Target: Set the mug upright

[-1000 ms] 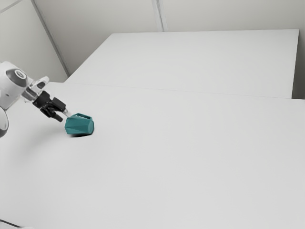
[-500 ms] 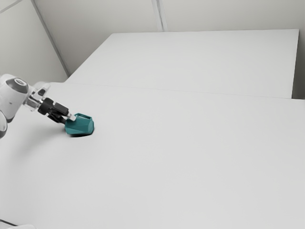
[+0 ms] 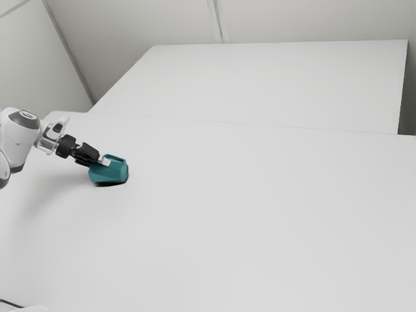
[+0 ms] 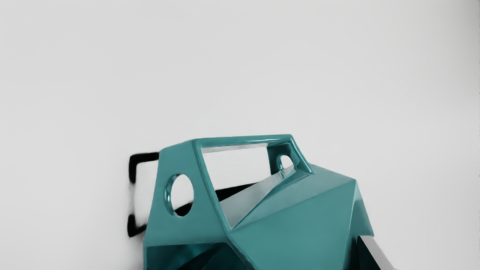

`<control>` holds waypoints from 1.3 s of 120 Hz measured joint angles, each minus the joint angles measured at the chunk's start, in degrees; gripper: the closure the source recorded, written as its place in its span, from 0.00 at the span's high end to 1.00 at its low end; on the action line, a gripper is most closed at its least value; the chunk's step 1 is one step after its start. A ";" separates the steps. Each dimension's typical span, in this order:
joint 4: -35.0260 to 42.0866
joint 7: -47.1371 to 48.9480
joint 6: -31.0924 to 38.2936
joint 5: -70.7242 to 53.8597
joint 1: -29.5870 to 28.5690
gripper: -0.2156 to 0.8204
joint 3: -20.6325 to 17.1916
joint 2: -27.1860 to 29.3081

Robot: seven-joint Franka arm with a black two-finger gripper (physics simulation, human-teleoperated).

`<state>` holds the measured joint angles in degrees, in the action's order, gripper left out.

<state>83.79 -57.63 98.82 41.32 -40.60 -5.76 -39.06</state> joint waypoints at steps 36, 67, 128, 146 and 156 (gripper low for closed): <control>0.04 -0.88 -0.30 1.57 -0.19 0.15 -1.28 0.02; 0.01 -1.30 -0.27 1.84 -0.05 0.08 -1.93 0.52; 2.86 -0.46 -0.10 0.60 9.30 0.04 2.10 9.08; 3.54 0.92 1.84 -3.18 20.11 0.04 7.52 11.85; 3.53 2.02 4.01 -6.91 26.13 0.04 9.90 12.05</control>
<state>87.33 -55.61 102.83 34.41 -14.47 4.15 -27.00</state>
